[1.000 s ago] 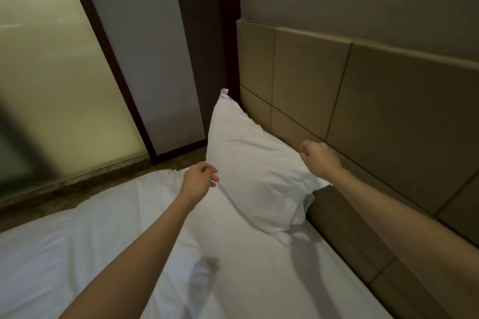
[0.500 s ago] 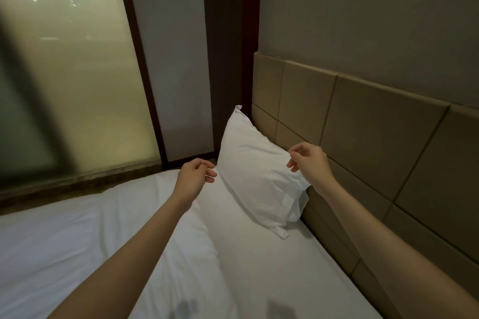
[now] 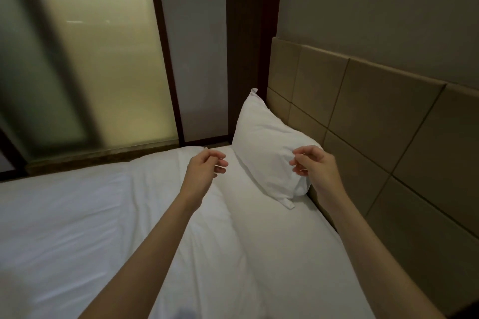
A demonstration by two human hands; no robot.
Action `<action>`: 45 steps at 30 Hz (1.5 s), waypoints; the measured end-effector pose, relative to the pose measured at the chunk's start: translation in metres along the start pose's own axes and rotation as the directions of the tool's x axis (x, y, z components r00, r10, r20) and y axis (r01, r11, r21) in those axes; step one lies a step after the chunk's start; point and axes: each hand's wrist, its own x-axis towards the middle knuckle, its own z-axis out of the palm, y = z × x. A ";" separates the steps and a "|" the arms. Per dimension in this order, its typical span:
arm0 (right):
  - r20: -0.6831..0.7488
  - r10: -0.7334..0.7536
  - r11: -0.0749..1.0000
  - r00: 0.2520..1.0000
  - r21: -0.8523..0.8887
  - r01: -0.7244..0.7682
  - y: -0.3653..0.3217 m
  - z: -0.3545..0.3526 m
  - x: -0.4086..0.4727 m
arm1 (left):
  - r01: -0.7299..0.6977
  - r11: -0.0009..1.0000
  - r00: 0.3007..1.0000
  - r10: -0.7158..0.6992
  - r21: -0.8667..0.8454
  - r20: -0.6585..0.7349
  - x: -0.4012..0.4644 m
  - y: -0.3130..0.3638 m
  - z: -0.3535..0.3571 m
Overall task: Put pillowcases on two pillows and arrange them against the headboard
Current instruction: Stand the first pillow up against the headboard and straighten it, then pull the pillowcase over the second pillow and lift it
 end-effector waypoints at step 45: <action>0.541 0.456 0.885 0.707 -0.191 -0.425 0.071 0.413 -0.391 | 0.408 0.803 0.605 -0.594 -0.434 -0.530 -0.320 -0.268 -0.453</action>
